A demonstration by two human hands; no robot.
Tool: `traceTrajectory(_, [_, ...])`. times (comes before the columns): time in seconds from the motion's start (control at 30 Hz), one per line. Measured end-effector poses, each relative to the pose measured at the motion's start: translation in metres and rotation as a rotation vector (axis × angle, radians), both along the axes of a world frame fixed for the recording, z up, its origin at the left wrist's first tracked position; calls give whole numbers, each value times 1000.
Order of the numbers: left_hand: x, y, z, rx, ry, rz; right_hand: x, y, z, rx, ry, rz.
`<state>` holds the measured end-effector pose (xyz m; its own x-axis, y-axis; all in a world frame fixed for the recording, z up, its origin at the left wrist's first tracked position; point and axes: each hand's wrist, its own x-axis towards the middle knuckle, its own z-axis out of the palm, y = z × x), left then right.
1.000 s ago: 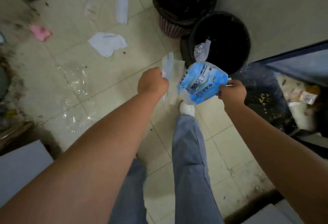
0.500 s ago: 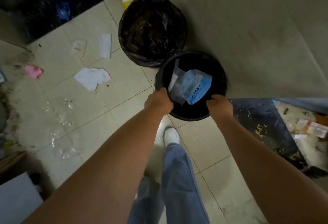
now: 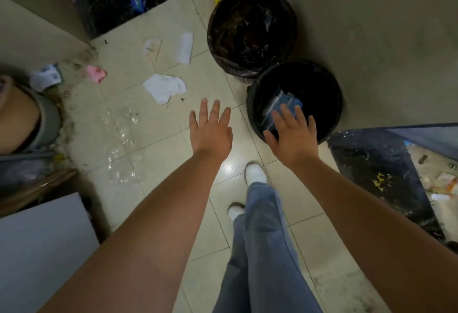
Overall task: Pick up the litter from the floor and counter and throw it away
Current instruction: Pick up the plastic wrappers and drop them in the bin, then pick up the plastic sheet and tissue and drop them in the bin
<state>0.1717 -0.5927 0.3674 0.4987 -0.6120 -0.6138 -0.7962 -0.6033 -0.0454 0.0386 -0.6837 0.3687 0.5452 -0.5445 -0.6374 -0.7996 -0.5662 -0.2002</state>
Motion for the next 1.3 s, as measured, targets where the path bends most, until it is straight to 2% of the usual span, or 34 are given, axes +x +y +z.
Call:
traceTrajectory(0.37, [117, 123, 40, 36, -148, 390, 173, 66, 22, -136, -15, 515])
traceTrajectory(0.6, [193, 232, 21, 89, -168, 650, 293, 142, 14, -158, -9, 765])
traceTrajectory(0.77, [250, 305, -25, 133, -55, 724, 358, 192, -23, -157, 43, 814])
traceTrajectory(0.87, [287, 343, -66, 140, -37, 686, 394, 223, -57, -151, 109, 772])
traceTrajectory(0.97, [310, 378, -105, 199, 24, 743, 416, 252, -96, -116, 169, 739])
traceTrajectory(1.2, [326, 422, -215, 278, 227, 909, 432, 289, -206, -54, 277, 822])
traceTrajectory(1.3, [318, 433, -268, 286, 286, 895, 437, 299, -266, -47, 277, 919])
